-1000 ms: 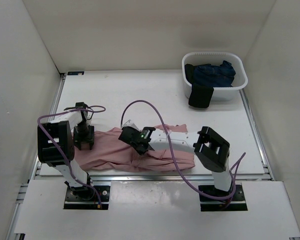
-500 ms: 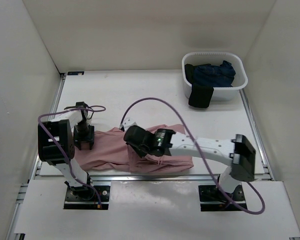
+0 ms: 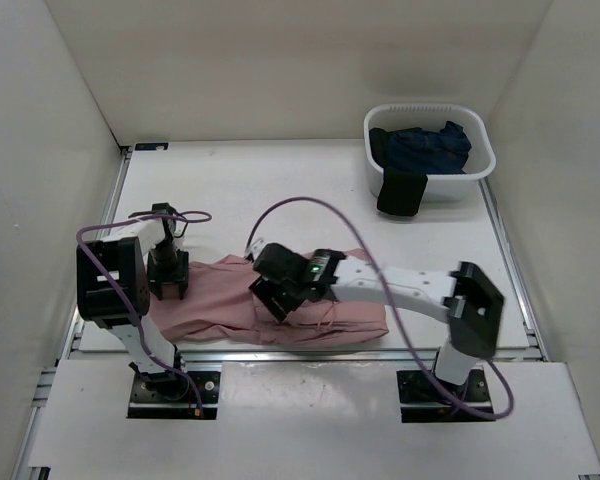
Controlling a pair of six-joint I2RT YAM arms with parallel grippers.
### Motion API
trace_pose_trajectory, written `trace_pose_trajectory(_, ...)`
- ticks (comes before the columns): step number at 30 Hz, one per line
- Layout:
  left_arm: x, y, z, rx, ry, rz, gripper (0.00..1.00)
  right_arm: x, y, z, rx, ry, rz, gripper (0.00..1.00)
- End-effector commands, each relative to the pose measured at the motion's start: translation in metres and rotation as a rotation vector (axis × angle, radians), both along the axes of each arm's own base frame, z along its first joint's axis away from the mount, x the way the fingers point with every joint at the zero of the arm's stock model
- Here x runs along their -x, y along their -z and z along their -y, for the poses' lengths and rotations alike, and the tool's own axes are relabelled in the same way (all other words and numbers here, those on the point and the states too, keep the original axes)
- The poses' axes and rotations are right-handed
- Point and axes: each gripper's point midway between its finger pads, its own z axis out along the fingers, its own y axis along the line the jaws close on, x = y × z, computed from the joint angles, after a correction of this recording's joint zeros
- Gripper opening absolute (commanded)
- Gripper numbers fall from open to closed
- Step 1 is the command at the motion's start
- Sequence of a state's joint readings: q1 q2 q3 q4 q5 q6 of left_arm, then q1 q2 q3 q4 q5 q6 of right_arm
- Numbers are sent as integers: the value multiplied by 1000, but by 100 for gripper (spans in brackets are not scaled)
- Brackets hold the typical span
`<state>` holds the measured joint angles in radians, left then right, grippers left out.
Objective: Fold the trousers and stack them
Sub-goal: Fold the trousers
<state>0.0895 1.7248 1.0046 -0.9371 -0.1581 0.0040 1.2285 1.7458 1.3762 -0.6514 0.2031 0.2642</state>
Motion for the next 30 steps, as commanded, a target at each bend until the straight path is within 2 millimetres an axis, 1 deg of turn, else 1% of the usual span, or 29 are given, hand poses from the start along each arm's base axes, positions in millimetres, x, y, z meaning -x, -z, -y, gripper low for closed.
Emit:
trace_pose_trajectory(1,-12,5,4,12,4,38,64,-24,-40,17,-167,180,49,67)
trace_pose_trajectory(2,-12,5,4,12,4,38,64,-28,-39,24,-177,223,38,67)
trace_pose_trajectory(3,-12,5,4,12,4,38,64,-32,-38,30,-197,307,7,67)
trace_pose_trajectory(4,-12,5,4,12,4,38,64,-41,-25,53,-164,402,-9,70)
trace_pose_trajectory(5,-12,5,4,12,4,38,65,-46,-30,69,-180,482,-4,83)
trace_pose_trajectory(6,-12,5,4,12,4,38,65,-50,-27,85,-192,615,-25,88)
trace_pose_trajectory(7,-11,3,4,12,4,38,65,-57,-17,126,-142,743,-37,92)
trace_pose_trajectory(8,-15,1,4,11,4,48,65,-60,-13,146,-126,825,-46,96)
trace_pose_trajectory(9,-15,1,4,11,4,48,65,-70,-8,172,-123,945,-48,99)
trace_pose_trajectory(10,-15,1,4,11,4,48,65,-70,-11,186,-146,981,-51,99)
trace_pose_trajectory(11,-18,-1,3,11,4,57,65,-68,3,195,-147,995,-78,99)
trace_pose_trajectory(12,-16,-2,3,11,4,48,65,-75,7,207,-170,1034,-109,99)
trace_pose_trajectory(13,-16,-2,3,11,4,48,65,-68,12,203,-189,993,-184,99)
trace_pose_trajectory(15,-16,-2,3,11,4,48,66,-71,18,207,-202,1003,-247,99)
trace_pose_trajectory(16,-19,-3,3,11,4,57,66,-70,26,206,-191,976,-271,99)
trace_pose_trajectory(17,-19,-3,3,11,4,58,66,-68,29,201,-200,953,-292,99)
trace_pose_trajectory(18,-19,-3,3,11,4,58,66,-66,31,188,-258,912,-333,99)
trace_pose_trajectory(20,-19,-3,3,11,4,58,66,-59,46,178,-294,871,-388,99)
trace_pose_trajectory(21,-19,-3,2,1,4,57,68,-54,53,176,-290,872,-420,99)
trace_pose_trajectory(22,-19,-3,2,1,4,57,68,-49,60,178,-276,903,-445,96)
trace_pose_trajectory(24,-19,-3,2,1,4,57,68,-40,73,179,-258,908,-489,89)
trace_pose_trajectory(25,-22,-5,1,1,4,66,68,-37,77,179,-253,906,-504,79)
trace_pose_trajectory(27,-24,-8,1,0,4,67,68,-32,81,178,-255,915,-526,74)
trace_pose_trajectory(29,-27,-10,1,0,4,78,68,-37,80,183,-270,944,-532,61)
trace_pose_trajectory(30,-27,-10,1,0,4,78,69,-39,77,184,-286,946,-534,51)
